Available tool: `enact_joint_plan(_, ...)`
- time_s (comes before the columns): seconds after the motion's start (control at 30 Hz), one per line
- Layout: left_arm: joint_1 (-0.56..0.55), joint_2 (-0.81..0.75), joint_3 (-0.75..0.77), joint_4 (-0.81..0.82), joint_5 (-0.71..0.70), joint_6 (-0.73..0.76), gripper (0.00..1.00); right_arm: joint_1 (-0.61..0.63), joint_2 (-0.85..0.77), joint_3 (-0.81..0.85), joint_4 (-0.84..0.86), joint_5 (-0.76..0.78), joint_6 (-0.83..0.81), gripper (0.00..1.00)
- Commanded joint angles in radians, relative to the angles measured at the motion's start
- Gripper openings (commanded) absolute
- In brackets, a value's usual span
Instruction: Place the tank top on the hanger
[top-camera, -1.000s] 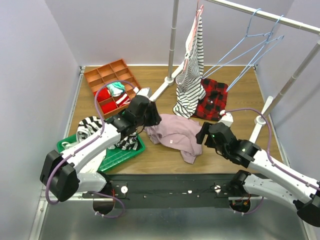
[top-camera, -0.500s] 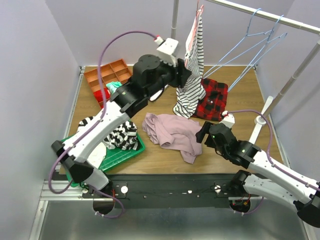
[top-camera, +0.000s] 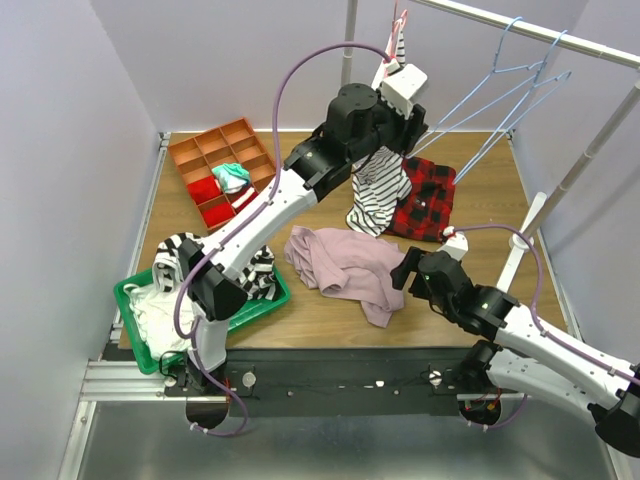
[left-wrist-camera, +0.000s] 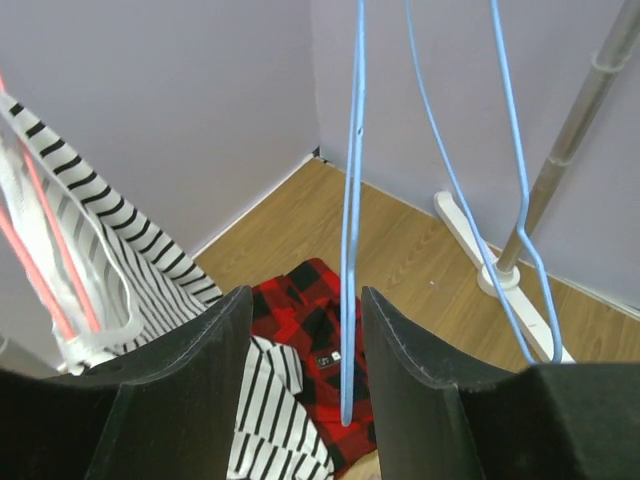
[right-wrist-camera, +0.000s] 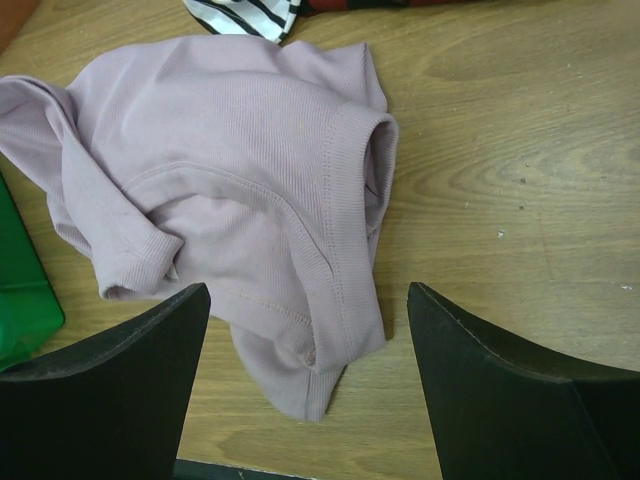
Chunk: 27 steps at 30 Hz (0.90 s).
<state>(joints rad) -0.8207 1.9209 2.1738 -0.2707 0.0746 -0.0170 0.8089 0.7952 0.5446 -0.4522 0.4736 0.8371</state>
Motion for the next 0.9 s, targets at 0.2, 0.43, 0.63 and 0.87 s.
enact_joint_plan(0.2, -0.032, 0.208, 0.265, 0.021, 0.066, 0.022, 0.55, 0.004, -0.033, -0.035, 0.049, -0.023, 0.002, 0.87)
enact_joint_plan(0.43, -0.052, 0.259, 0.285, 0.050, 0.025, 0.006, 0.50, 0.004, -0.039, -0.067, 0.070, -0.041, 0.003, 0.87)
enact_joint_plan(0.63, -0.066, 0.267, 0.276, 0.076, -0.028, 0.032, 0.35, 0.004, -0.033, -0.081, 0.089, -0.047, 0.000, 0.86)
enact_joint_plan(0.87, -0.083, 0.293, 0.308, 0.091, -0.098, 0.065, 0.09, 0.004, -0.048, -0.078, 0.083, -0.044, -0.009, 0.86)
